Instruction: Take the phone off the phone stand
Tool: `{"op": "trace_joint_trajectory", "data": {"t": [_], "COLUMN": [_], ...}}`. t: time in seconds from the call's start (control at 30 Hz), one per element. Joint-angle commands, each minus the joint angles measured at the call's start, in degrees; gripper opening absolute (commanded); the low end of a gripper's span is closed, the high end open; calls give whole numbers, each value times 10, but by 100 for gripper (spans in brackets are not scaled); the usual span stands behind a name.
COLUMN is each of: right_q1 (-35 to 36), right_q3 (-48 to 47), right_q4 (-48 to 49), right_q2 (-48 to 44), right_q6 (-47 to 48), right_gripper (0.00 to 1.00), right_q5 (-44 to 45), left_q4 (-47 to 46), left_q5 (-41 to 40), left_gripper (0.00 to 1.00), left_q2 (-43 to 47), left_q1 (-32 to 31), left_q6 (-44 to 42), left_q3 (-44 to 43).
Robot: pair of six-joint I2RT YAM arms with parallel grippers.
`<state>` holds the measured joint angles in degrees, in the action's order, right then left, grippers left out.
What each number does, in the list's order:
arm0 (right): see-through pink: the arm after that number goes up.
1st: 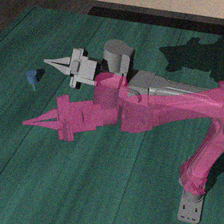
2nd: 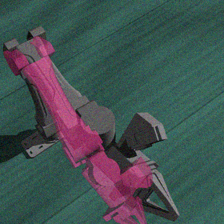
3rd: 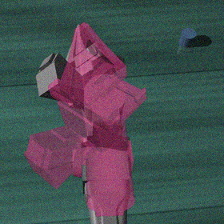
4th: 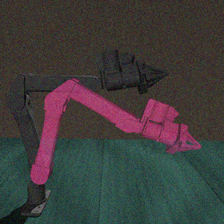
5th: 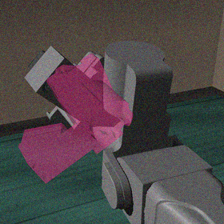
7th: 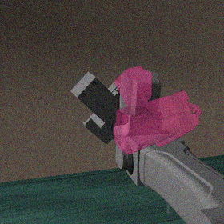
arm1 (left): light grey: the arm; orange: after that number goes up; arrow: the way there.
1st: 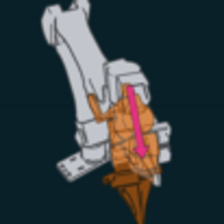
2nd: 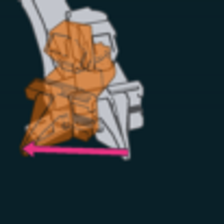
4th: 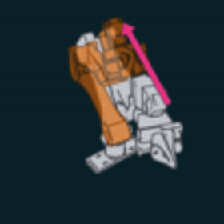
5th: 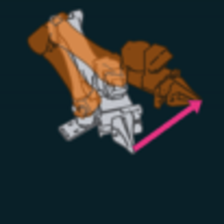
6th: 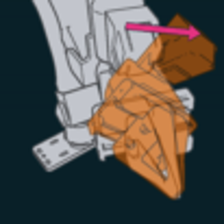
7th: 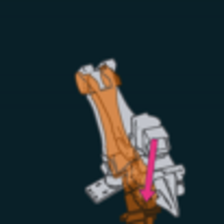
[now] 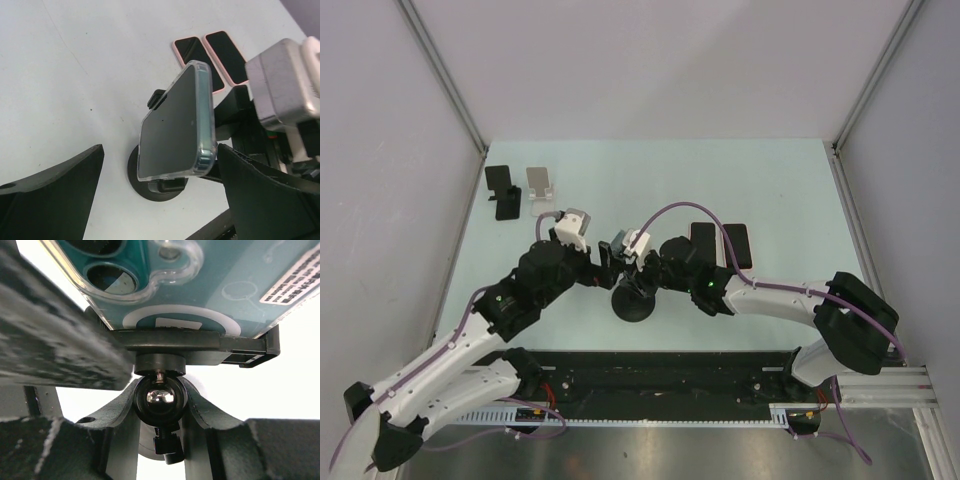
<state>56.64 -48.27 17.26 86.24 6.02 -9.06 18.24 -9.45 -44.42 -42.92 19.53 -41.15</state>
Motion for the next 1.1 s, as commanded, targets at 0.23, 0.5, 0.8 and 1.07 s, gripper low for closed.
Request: {"op": "trace_joint_trajectory", "data": {"t": [0.23,0.5,0.8,1.07], "right_q1": [5,20,29,36], "right_q3": [-20,-20,-20,-20], "right_q4": [14,13,13,12], "right_q2": [-10,-6,-4,-3], "right_q6": [-15,-7,-12,-10], "right_gripper": [0,0,0,0], "right_q5": [23,54,57,57], "left_q4": [2,1,-10,-16], "left_q5": [37,37,-7,-15], "left_gripper": [100,98,76,55], "left_q2": [49,-7,-43,-51], "left_q1": [8,7,7,6], "left_q6": [5,17,-19,-38], "left_q3": [-15,-22,-49,-63]}}
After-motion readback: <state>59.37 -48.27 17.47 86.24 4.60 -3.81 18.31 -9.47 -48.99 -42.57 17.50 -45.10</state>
